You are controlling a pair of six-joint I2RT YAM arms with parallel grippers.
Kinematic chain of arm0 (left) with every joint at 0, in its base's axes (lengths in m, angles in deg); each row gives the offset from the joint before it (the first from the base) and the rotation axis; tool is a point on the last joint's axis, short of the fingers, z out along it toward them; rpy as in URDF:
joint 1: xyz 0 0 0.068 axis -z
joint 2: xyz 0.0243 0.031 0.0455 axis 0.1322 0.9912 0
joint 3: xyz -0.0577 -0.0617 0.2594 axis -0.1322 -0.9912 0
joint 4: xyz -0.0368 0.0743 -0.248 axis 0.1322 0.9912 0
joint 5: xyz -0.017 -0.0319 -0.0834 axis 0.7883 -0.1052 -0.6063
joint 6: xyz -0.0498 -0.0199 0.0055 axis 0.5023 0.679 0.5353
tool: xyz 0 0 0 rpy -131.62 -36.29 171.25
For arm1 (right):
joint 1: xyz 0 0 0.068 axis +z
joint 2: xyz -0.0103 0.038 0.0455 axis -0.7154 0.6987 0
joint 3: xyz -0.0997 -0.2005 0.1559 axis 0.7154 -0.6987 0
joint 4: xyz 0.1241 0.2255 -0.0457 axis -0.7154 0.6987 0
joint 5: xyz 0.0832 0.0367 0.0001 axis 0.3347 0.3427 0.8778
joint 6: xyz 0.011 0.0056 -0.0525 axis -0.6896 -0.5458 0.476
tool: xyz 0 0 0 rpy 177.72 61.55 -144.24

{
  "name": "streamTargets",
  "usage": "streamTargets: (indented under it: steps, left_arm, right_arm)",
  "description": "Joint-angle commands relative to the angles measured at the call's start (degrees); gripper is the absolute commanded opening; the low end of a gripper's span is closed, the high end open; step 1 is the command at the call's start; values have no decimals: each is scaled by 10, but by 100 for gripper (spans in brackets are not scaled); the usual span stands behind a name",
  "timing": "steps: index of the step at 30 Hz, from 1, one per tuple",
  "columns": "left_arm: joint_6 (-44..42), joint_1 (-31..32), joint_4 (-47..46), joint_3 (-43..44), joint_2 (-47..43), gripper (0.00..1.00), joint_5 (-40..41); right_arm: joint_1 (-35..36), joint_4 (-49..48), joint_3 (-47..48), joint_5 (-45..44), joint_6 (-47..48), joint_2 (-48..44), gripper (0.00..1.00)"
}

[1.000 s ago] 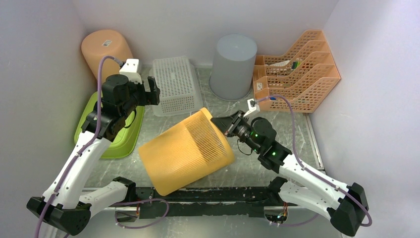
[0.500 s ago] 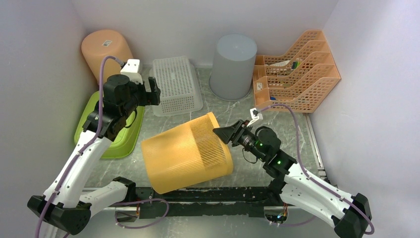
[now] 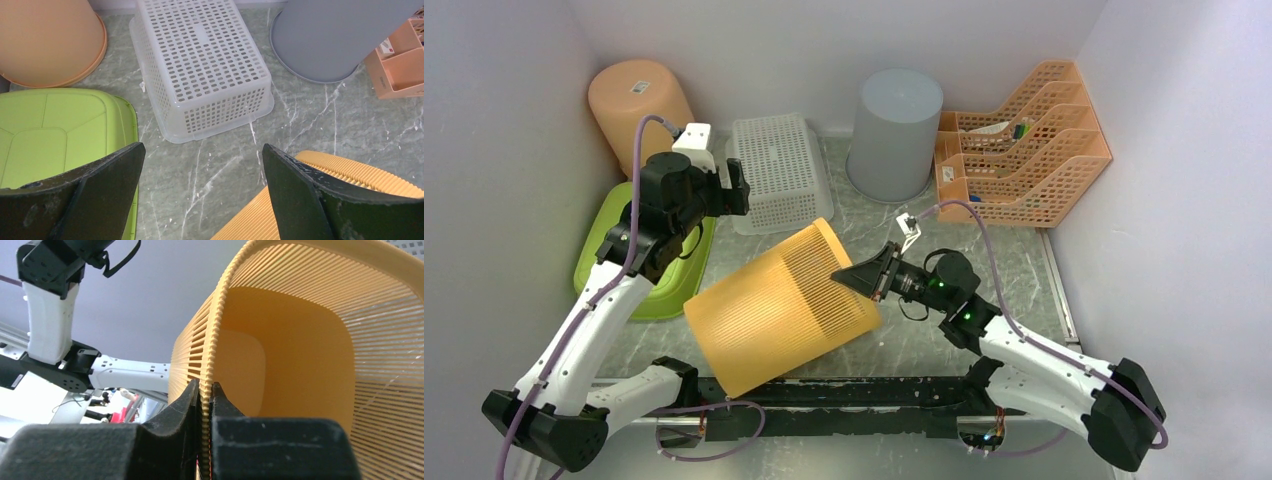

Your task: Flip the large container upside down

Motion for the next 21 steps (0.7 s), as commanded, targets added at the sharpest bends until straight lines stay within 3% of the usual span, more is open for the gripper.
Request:
streamTargets:
  steps: [1,9,16,18,21]
  left_arm:
    - [-7,5,-6,16,-2,100,8]
    - [-11,6,16,54,3,100,9]
    - [-11,7,21,69,-1,100,12]
    - [-13,8,20,68,2,99,15]
    - [-16,8,19,68,8,100,15]
  right_arm:
    - [-29,-163,-37,25,-3,-7,0]
    - [-151,-496,-152,-37,-185,69,0]
    - [-303,-750,-247,19,-330,299,0]
    - [-349,-758,-257,67,-358,346,0]
    - [-400,-757,-284,103,-353,331,0]
